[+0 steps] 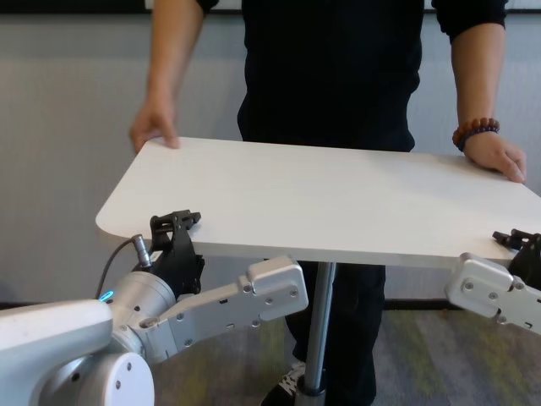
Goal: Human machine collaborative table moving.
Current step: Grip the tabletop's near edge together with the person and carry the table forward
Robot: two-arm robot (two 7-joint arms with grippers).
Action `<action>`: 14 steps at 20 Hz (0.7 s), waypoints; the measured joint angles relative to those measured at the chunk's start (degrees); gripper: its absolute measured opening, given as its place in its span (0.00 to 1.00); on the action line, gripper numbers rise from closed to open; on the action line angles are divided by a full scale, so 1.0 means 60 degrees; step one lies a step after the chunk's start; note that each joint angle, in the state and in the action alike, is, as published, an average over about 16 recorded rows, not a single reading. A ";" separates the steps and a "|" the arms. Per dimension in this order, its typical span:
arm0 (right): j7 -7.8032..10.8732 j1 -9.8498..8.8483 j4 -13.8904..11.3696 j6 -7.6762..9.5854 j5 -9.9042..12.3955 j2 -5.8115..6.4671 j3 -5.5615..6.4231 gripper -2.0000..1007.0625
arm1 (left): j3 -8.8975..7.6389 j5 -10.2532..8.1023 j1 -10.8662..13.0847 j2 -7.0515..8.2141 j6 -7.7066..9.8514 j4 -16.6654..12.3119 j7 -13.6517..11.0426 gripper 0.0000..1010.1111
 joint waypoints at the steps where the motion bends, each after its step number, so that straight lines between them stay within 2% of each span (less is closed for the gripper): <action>1: -0.0007 -0.0008 -0.0019 0.0014 0.0000 0.0006 -0.0008 0.35 | -0.0001 0.0000 0.0001 0.0001 0.0000 -0.0001 0.0000 0.32; 14: -0.0061 -0.0091 -0.0217 0.0169 -0.0032 0.0066 -0.0062 0.35 | -0.0004 -0.0017 -0.0012 0.0017 -0.0067 0.0018 -0.0001 0.32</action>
